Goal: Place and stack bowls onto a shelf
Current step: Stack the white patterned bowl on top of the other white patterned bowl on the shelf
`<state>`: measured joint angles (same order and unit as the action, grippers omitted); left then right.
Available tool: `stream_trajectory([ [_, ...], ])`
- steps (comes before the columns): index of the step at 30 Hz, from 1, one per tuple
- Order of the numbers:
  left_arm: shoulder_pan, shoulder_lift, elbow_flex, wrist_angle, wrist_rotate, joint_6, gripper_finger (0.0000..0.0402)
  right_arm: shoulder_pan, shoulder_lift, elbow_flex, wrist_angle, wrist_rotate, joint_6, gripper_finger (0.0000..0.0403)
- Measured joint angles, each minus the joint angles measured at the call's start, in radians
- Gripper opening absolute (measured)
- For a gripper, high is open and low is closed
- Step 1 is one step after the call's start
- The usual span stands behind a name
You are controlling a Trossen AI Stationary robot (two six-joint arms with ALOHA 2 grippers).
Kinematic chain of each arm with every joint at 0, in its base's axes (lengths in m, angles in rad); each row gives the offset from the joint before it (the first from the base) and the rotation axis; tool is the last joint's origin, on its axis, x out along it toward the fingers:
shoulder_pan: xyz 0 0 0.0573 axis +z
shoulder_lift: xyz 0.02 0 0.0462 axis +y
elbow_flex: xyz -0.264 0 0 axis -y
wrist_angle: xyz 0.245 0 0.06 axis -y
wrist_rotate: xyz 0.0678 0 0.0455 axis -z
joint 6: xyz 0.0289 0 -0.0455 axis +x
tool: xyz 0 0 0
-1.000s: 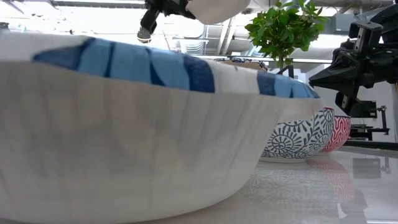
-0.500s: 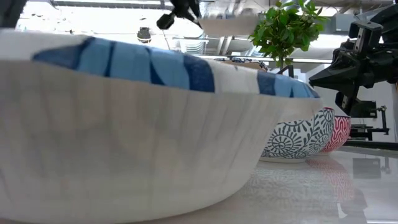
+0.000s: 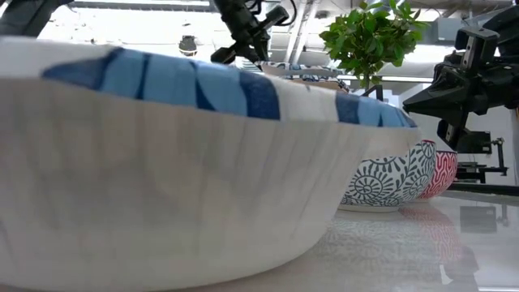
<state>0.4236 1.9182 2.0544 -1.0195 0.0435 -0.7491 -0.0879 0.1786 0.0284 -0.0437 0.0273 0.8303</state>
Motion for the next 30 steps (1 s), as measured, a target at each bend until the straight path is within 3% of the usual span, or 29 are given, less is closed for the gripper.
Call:
stream_trajectory([
  [6, 0.001, 0.000, -0.010, -0.014, 0.042, 0.002, 0.0000, 0.000, 0.000, 0.000, 0.000, 0.000, -0.001, 0.0057],
  [16, 0.002, 0.000, -0.010, 0.013, 0.010, 0.007, 0.0010, 0.000, 0.000, 0.000, 0.000, 0.000, -0.001, 0.0057],
  [30, 0.002, 0.000, -0.010, 0.031, -0.019, 0.090, 0.0117, 0.000, 0.000, 0.000, 0.000, 0.000, -0.001, 0.0057],
])
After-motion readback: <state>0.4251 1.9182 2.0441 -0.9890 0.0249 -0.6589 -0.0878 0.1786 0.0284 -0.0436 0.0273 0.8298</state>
